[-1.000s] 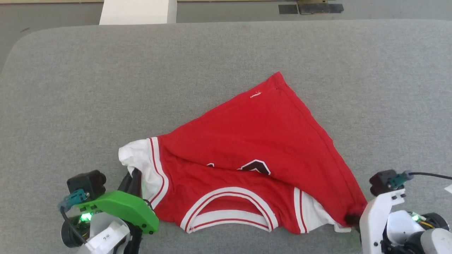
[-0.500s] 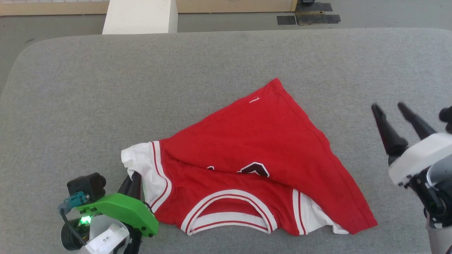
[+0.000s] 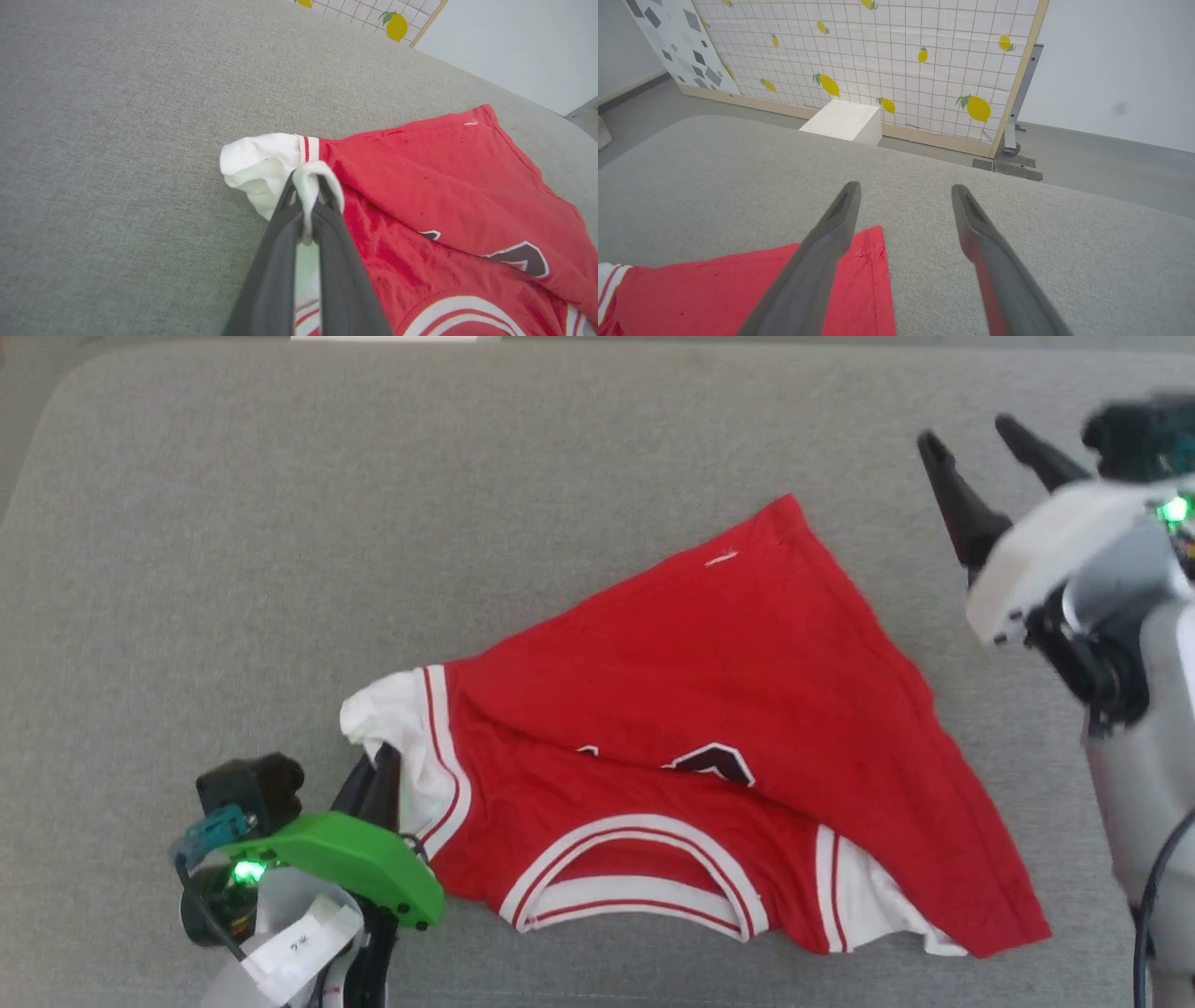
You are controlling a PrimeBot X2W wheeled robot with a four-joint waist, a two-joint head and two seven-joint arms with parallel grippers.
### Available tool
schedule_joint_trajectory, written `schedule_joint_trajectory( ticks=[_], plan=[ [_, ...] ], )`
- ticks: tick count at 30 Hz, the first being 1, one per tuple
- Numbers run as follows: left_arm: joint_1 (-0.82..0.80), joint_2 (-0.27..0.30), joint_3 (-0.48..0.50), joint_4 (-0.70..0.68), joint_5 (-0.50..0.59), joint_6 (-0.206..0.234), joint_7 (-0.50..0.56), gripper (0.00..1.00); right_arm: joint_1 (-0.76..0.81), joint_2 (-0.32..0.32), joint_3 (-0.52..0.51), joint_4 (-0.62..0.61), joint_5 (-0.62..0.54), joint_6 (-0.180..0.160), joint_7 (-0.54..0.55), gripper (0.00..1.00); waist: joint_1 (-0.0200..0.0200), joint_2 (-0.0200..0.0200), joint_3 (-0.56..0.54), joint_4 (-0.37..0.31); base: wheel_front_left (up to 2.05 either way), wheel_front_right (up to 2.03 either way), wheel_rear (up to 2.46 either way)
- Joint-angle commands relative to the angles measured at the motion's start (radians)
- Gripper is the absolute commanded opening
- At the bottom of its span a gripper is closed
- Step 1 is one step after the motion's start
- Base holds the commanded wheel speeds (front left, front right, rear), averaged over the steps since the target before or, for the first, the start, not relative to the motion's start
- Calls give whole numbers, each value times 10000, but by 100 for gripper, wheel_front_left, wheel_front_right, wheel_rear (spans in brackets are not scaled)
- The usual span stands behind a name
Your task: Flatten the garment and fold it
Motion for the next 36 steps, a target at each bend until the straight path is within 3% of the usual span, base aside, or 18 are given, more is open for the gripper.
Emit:
schedule_joint_trajectory(
  ticks=[1, 12, 23, 24, 25, 26, 31, 36],
  plan=[
    [-249, -45, -29, -51, 189, -32, -26, 0, -474, -67, 173, 286, -199, -11, 249, 100, 0, -1, 818, 654, 0, 0, 0],
    [-1026, -357, -356, -128, 407, -173, -192, 0, -3338, -702, 2493, 2750, -1046, -11, 5021, 100, 0, -1, 2307, 1619, 0, 0, 0],
    [-1262, -478, -439, -34, 448, -227, -382, 0, -3611, -1169, 4386, 2854, -88, -11, 7084, 100, 0, -1, 2735, 1783, 0, 0, 0],
    [-1271, -469, -424, -8, 439, -228, -391, 0, -3596, -1236, 4436, 2837, 41, -11, 7222, 45, 0, -1, 2720, 1764, 0, 0, 0],
    [-1277, -458, -406, 12, 431, -229, -402, 0, -3593, -1286, 4474, 2798, 125, -11, 7282, 17, 0, -1, 2703, 1740, 0, 0, 0],
    [-1277, -441, -382, 44, 421, -229, -416, 0, -3581, -1340, 4481, 2771, 234, -11, 7347, 0, 0, -1, 2656, 1700, 0, 0, 0],
    [-1257, -339, -295, 133, 397, -214, -438, 0, -3597, -1460, 4246, 2534, 494, -11, 7008, 0, 0, -1, 2345, 1439, 0, 0, 0],
    [-1185, -194, -216, 233, 374, -185, -407, 0, -3443, -1210, 3349, 2331, 812, -11, 5749, 0, 0, -1, 1662, 993, 0, 0, 0]
  ],
)
